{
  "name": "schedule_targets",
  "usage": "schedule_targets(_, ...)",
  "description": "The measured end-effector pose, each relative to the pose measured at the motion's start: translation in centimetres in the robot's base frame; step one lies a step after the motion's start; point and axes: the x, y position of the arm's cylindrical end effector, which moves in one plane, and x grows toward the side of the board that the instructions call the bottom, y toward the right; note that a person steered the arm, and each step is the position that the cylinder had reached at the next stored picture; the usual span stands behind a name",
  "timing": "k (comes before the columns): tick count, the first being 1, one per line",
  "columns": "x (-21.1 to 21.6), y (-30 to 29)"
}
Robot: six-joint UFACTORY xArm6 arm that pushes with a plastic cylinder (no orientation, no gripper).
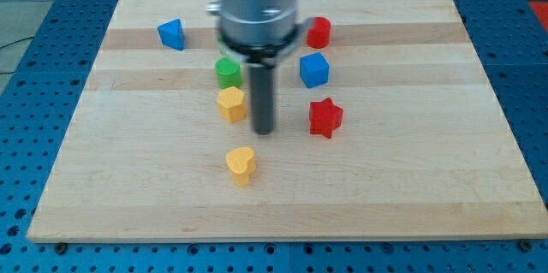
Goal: Move the blue triangle to the top of the red circle
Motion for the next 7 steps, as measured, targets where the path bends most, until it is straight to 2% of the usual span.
schedule_targets(1,0.1,-8.3)
schedule_targets(2,-7.3,-11.1)
schedule_targets(3,-16.8,-14.0)
schedule_targets(4,-22.2,-20.7)
schedule_targets(5,-24.1,-18.1)
schedule_targets(6,-20.3,-19.1)
schedule_targets(7,-16.9,-17.6)
